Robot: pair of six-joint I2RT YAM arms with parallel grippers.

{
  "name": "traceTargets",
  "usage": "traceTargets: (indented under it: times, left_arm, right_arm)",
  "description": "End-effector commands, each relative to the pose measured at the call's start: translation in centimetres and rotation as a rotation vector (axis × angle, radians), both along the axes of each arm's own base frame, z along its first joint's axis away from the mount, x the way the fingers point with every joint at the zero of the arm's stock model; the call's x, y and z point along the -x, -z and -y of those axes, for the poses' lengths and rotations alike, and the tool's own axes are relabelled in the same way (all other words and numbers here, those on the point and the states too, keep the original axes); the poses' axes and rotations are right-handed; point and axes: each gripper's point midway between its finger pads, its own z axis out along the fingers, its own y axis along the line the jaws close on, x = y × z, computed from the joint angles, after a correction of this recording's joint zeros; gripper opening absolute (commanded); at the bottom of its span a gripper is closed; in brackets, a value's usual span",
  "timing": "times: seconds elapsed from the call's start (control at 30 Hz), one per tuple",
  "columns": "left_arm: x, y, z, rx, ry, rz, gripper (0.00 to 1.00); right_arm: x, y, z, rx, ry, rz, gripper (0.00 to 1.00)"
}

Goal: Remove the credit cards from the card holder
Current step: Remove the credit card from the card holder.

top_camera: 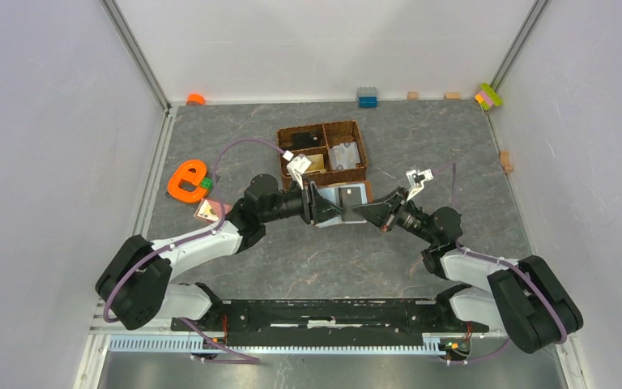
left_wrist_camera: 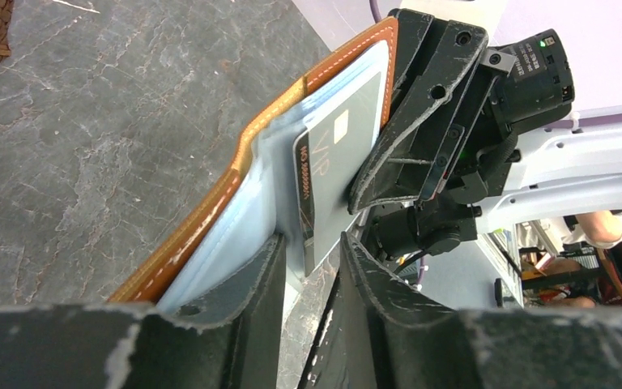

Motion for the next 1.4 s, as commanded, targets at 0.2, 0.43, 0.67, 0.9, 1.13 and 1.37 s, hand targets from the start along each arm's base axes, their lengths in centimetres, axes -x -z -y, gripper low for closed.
traceTargets:
  times: [0.2,0.43,0.67,0.9,1.13,1.37]
  left_arm:
    - [1.3,-3.0,1.3,0.110,0.134,0.055,0.20]
    - [1.9,-3.6,1.4,0.146,0.166,0.061,0.16]
    - [1.9,-3.6,1.4,0.149,0.171,0.063,0.14]
    - [0.4,-3.2,0.1,0.119,0.071,0.065,0.02]
    - [-1.8,-2.1,-1.8,0.121,-0.031,-0.003,0.02]
    - [-1.8,-2.1,-1.7,0.130,-0.020,-0.019,0.02]
  right_arm:
    - [2.0,-3.2,-0.8,-0.079,-0.112,0.110,0.00]
    - [1.4,-1.8,-1.8,-0.009,-0.117,0.085,0.02]
    - [1.3,-1.5,-2.2,0.010,-0.127,0.083,0.03]
    - [1.1,-1.2,-2.2,0.027,-0.118,0.084,0.28]
    - [0.5,-1.2,-1.3,0.025,-0.062,0.087,0.31]
    - [0.0,-1.2,-0.4,0.018,-0.015,0.079,0.14]
